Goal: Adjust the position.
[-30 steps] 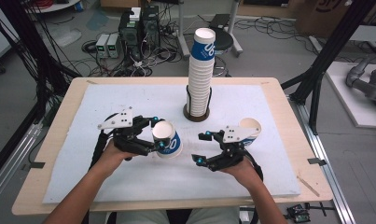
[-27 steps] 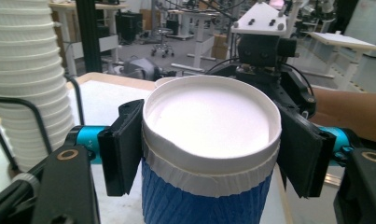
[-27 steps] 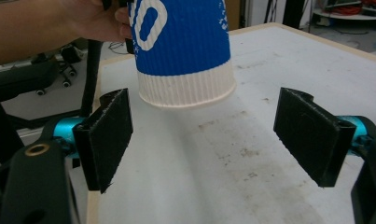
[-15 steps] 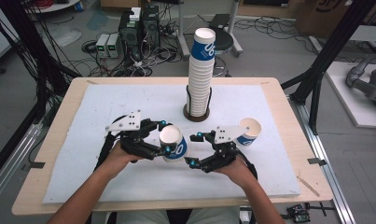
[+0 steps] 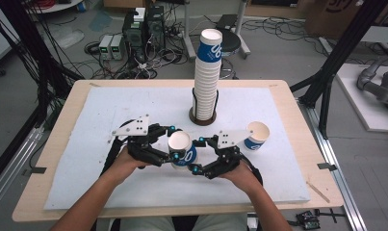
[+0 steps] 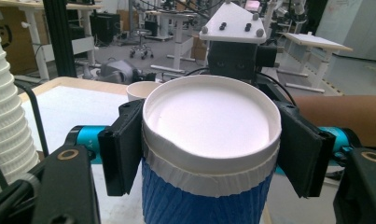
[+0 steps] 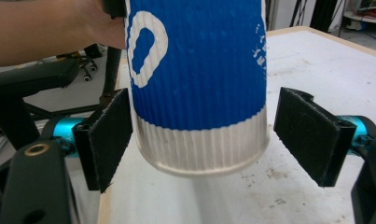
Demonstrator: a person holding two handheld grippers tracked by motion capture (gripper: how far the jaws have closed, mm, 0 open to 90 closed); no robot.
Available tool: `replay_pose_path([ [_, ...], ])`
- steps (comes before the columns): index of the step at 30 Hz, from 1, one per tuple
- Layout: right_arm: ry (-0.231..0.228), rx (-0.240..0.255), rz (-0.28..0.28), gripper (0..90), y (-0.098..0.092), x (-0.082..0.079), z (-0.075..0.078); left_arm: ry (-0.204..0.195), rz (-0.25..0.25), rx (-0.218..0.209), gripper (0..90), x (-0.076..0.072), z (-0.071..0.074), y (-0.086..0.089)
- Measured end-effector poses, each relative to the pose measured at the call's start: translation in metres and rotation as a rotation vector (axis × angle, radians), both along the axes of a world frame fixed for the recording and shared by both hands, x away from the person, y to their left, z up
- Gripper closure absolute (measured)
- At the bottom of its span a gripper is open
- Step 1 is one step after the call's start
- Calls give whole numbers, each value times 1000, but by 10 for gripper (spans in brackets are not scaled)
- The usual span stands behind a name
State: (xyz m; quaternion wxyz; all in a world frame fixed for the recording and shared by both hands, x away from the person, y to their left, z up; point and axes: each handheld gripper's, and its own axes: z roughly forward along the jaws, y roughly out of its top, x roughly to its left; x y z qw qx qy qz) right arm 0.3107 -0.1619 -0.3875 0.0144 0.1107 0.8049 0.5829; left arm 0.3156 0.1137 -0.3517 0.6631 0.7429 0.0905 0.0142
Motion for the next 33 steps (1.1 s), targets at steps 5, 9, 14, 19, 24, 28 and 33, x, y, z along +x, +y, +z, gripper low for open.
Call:
replay_pose_path([
  [5, -11, -5, 0, 187, 2, 0, -1, -1, -8, -12, 305, 0, 0, -2],
  [9, -10, -7, -6, 183, 2, -2, 0, -2, -11, -21, 305, -1, 0, -2],
  [14, -12, -4, 20, 230, 0, -2, 1, -6, -16, -32, 308, -1, 1, -1],
  [19, -25, -11, 32, 288, -1, -2, 2, -12, -20, -30, 315, -2, 1, -1],
  [24, -41, -13, 34, 334, -2, -2, 3, -14, -19, -32, 320, -2, 1, -1],
  [28, -44, -24, 34, 350, -3, -2, 5, -19, -18, -37, 321, -2, 1, -1],
  [33, -30, -38, 42, 357, -3, -2, 6, 0, -13, -20, 311, -2, 1, -1],
])
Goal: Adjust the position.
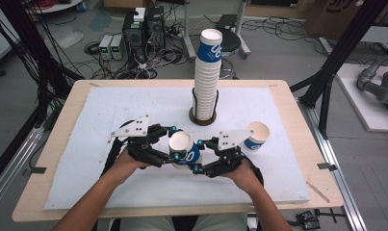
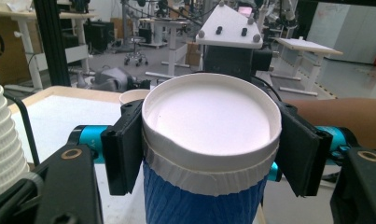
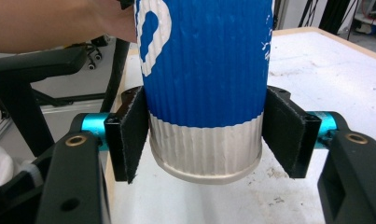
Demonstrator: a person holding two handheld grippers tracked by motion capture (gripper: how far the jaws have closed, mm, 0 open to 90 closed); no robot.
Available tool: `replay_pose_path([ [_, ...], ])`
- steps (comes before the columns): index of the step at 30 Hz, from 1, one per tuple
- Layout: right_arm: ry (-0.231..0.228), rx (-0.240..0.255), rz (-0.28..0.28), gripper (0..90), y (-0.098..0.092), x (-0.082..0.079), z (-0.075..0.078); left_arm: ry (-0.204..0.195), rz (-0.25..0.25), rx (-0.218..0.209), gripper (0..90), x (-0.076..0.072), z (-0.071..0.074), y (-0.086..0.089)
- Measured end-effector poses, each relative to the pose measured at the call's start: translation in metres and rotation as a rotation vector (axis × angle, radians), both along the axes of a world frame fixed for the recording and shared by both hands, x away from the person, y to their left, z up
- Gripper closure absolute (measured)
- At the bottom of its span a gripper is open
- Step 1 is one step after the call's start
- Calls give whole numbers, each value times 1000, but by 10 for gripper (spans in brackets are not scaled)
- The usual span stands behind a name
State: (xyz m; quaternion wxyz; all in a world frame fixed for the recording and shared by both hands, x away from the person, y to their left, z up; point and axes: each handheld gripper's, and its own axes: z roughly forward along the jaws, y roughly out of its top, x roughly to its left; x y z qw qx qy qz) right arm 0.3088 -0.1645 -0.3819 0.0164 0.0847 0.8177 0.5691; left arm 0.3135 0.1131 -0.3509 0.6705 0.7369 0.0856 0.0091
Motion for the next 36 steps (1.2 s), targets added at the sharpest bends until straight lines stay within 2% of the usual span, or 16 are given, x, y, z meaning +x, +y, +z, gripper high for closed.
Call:
replay_pose_path([
  [2, 1, 0, 0, 360, 0, 0, 0, 8, 25, 21, 253, 0, -1, -1],
  [4, 1, -11, -1, 364, 0, 1, 1, 35, 28, 43, 183, 0, -2, -2],
  [6, 2, -25, -2, 367, -1, 2, 2, 44, 29, 57, 168, 0, -3, -2],
  [23, -23, -150, 8, 374, -8, 5, 20, 49, 39, 104, 167, -1, 1, 15],
  [27, -28, -194, 10, 374, -9, 6, 22, 56, 28, 108, 167, -2, 2, 18],
  [32, -35, -265, 23, 375, -5, 7, 26, 56, 26, 129, 167, -2, 6, 19],
  [36, -43, -301, 35, 378, -1, 8, 30, 52, 21, 156, 167, 0, 9, 19],
])
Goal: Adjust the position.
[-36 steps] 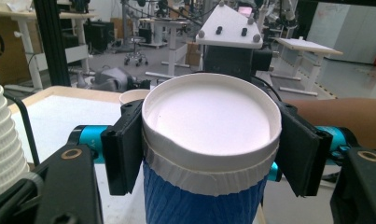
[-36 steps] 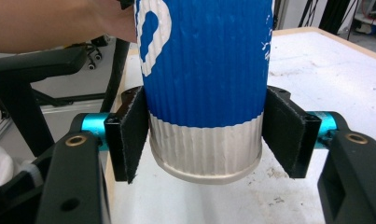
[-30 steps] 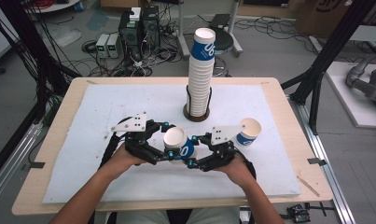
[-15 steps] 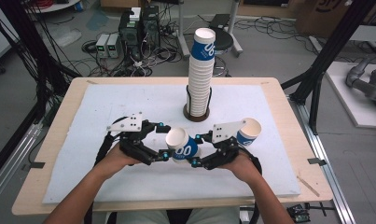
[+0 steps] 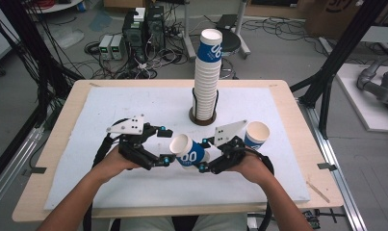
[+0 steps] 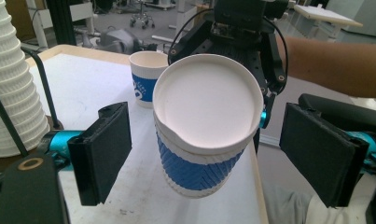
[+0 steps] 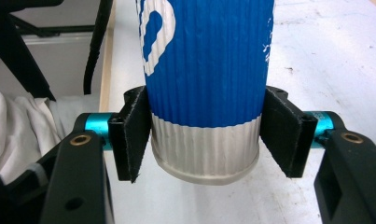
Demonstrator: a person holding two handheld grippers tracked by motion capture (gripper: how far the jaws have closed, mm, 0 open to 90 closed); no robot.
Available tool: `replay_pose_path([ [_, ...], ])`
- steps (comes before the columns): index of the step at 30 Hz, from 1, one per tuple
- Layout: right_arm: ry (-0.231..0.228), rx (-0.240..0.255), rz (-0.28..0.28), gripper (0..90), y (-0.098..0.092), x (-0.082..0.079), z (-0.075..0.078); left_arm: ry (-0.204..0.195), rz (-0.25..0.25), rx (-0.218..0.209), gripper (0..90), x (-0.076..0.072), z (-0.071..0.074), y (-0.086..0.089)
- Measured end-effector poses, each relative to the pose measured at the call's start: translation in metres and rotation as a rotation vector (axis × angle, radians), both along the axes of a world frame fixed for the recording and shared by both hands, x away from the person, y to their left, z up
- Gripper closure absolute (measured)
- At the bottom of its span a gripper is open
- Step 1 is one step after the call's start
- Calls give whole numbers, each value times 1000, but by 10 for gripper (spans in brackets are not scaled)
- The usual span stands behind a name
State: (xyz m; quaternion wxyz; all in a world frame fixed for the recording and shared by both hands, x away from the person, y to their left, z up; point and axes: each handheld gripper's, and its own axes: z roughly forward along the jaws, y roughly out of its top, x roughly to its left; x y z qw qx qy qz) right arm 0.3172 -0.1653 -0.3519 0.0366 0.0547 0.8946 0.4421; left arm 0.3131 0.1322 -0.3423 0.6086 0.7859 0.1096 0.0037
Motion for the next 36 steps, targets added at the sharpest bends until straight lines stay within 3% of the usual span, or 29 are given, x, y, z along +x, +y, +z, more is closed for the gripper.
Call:
replay_pose_path([
  [8, -27, -137, 28, 378, 12, 3, 11, 9, -7, 52, 167, 3, 4, 0],
  [16, -49, -217, 56, 378, 26, 4, 21, 21, -15, 113, 167, 4, 1, -4],
  [20, -53, -260, 71, 378, 33, 5, 24, 30, -21, 123, 167, 5, -1, -4],
  [24, -53, -292, 80, 378, 38, 5, 24, 32, -37, 140, 182, 7, -2, -6],
  [30, -57, -332, 89, 377, 45, 4, 24, 24, -71, 178, 294, 7, -1, -11],
  [36, -68, -359, 94, 377, 47, 2, 26, 26, -79, 191, 314, 7, -3, -12],
])
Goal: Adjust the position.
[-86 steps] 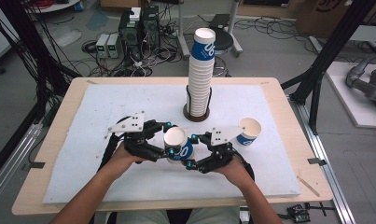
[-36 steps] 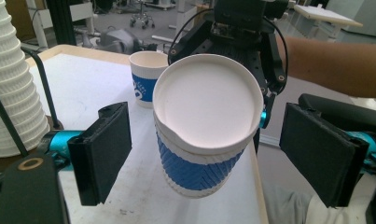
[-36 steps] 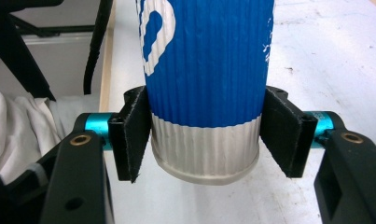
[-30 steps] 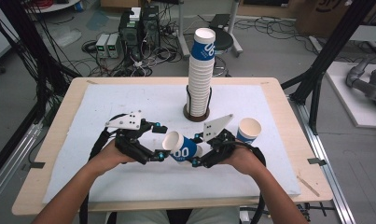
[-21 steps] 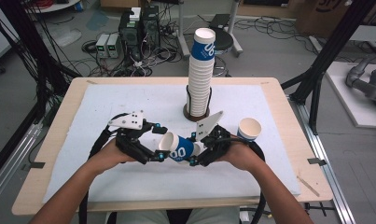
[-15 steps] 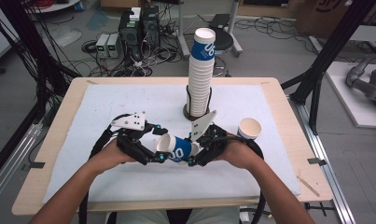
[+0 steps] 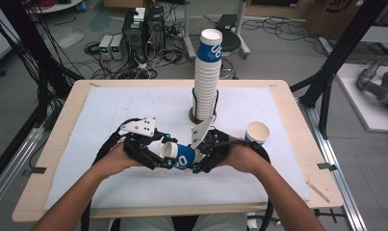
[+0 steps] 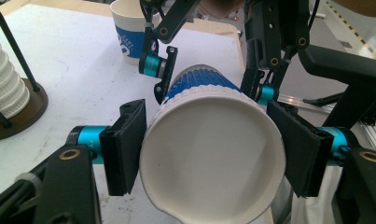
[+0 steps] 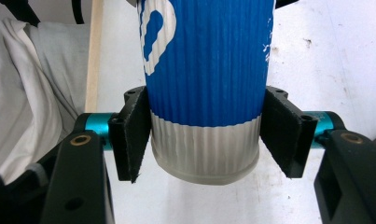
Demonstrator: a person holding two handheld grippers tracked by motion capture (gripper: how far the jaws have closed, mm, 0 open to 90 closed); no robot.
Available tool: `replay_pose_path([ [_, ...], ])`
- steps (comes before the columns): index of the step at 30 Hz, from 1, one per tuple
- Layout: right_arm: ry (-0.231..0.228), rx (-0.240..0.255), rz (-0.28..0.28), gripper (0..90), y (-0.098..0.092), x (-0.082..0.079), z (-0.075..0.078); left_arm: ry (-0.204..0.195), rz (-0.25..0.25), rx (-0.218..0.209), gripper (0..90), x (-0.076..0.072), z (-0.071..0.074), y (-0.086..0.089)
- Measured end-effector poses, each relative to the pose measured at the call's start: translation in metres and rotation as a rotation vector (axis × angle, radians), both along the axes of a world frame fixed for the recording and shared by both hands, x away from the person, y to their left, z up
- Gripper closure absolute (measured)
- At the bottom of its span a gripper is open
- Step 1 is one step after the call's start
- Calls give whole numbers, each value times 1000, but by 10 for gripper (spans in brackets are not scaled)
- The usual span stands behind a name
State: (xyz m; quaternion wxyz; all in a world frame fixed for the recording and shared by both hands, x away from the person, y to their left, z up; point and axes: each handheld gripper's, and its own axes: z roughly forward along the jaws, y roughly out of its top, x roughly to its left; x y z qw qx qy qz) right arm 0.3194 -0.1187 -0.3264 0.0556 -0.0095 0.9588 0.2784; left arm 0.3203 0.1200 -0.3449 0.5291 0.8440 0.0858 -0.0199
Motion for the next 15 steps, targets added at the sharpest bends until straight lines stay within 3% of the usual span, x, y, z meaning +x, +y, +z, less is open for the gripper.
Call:
replay_pose_path([
  [3, -3, -5, 7, 369, 0, 0, 0, -17, -5, 11, 320, -1, 0, 0],
  [6, 5, 20, 6, 286, -3, 0, -2, -26, -8, -1, 317, -1, 0, 0],
  [9, 25, 110, -24, 196, -10, 3, -2, -29, 2, -21, 315, -1, -2, 2],
  [15, 34, 284, -57, 196, -27, 3, 0, -28, 15, -84, 314, 0, -5, 10],
])
